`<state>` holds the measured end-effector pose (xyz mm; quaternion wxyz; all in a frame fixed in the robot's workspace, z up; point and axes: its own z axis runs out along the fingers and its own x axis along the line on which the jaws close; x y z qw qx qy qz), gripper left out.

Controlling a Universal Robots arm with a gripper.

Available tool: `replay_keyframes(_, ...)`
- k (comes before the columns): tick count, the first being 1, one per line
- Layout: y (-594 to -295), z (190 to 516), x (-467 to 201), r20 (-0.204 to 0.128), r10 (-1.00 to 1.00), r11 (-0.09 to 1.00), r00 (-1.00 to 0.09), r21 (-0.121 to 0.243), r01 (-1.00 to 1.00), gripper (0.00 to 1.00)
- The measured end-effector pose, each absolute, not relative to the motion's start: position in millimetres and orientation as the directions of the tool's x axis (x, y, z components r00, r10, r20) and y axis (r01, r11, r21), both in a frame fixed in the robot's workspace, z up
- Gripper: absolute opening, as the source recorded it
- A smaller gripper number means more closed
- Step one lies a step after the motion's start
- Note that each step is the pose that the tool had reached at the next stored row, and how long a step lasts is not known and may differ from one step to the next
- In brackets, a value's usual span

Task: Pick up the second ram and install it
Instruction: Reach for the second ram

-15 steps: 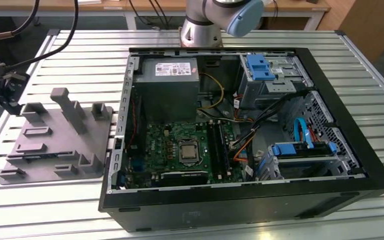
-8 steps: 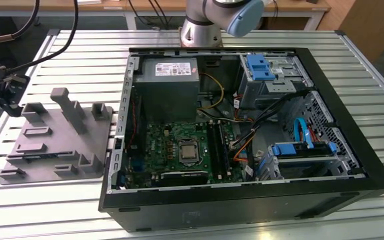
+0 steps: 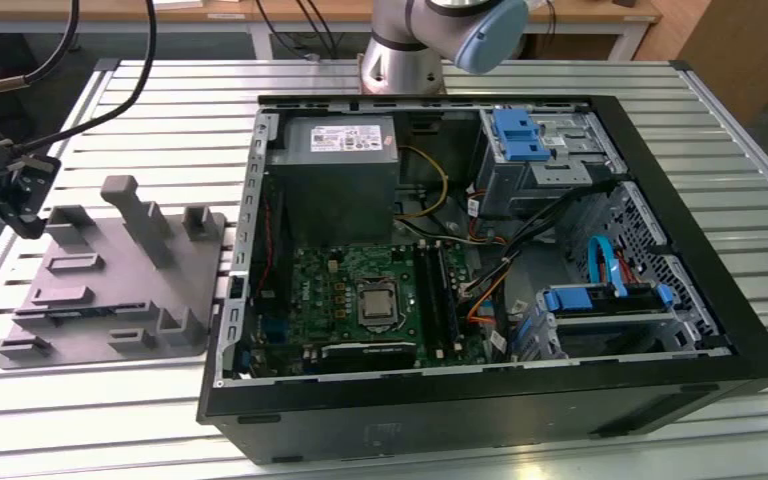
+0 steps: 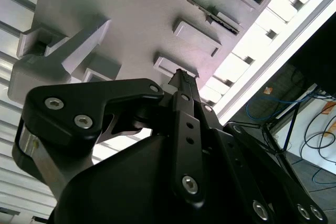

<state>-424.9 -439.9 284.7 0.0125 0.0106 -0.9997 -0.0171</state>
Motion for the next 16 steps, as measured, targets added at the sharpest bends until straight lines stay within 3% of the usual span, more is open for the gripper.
replay_keyframes(16, -446.5, 276.6, -425.0, 0.025, -0.022, 0.999, -0.999, 0.034, -0.021, 0.10)
